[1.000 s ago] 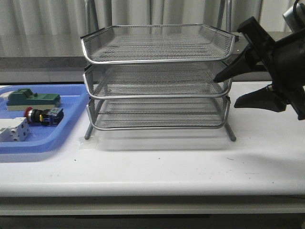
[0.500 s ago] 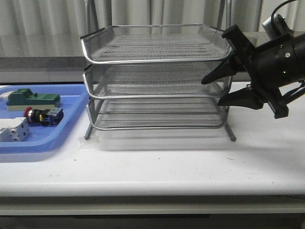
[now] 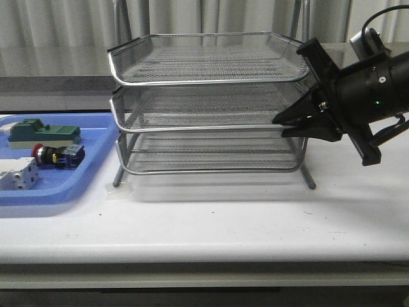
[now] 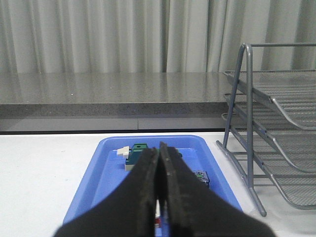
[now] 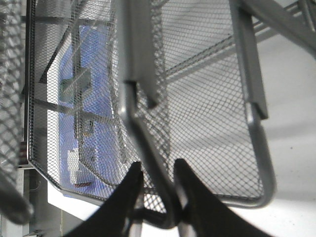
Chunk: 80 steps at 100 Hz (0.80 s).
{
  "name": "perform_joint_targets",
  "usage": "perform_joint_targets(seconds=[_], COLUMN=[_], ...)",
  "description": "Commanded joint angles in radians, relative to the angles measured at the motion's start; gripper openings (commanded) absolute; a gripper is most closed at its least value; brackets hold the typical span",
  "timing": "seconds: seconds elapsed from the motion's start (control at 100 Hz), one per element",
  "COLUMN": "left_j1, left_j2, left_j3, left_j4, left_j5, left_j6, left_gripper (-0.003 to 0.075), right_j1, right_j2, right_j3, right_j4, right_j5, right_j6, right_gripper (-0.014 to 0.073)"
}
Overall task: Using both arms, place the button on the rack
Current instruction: 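Reach the right gripper to the middle mesh tier's front edge and grasp it, then pull the middle mesh tier out toward the robot with the right gripper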
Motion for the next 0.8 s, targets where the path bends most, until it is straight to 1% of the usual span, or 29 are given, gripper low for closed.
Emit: perform_joint_targets(seconds=[0.0,0.12,0.22,0.38,0.58,0.79], left_j1=[-0.010,-0.010,-0.010,-0.010,-0.010,-0.010], left_j2=[-0.031,-0.031,-0.031,-0.031,-0.031,-0.031], left_j3=[0.033,0.033,0.033,0.033,0.033,0.033], left_j4=[-0.005,-0.005,-0.005,-0.005,-0.005,-0.005], left_j5=[-0.076,-0.076,-0.076,-0.076,-0.076,-0.076], left_j6=[-0.010,-0.010,-0.010,-0.010,-0.010,-0.010], left_gripper=[-0.0020,-0.0020,-0.0020,-0.0020,-0.0020,-0.0020], right_j1=[-0.003,-0.003,-0.003,-0.003,-0.003,-0.003], right_j2=[-0.039,-0.051,-0.084,-0.186,-0.335,-0.441], right_j3=[0.006,0.050,0.110,0.230,0.368,0.450], right_j4=[-0.003,-0.041,-0.042,-0.042,-0.040,-0.031], right_j5=[0.048,0.059,0.061,0.061,0.061,0.050], right_j6=[-0.022,-0.032,-0.062,-0.110,-0.115,-0.115], right_gripper=[0.0024,0.0024,0.0024,0.0024,0.0024,0.0027])
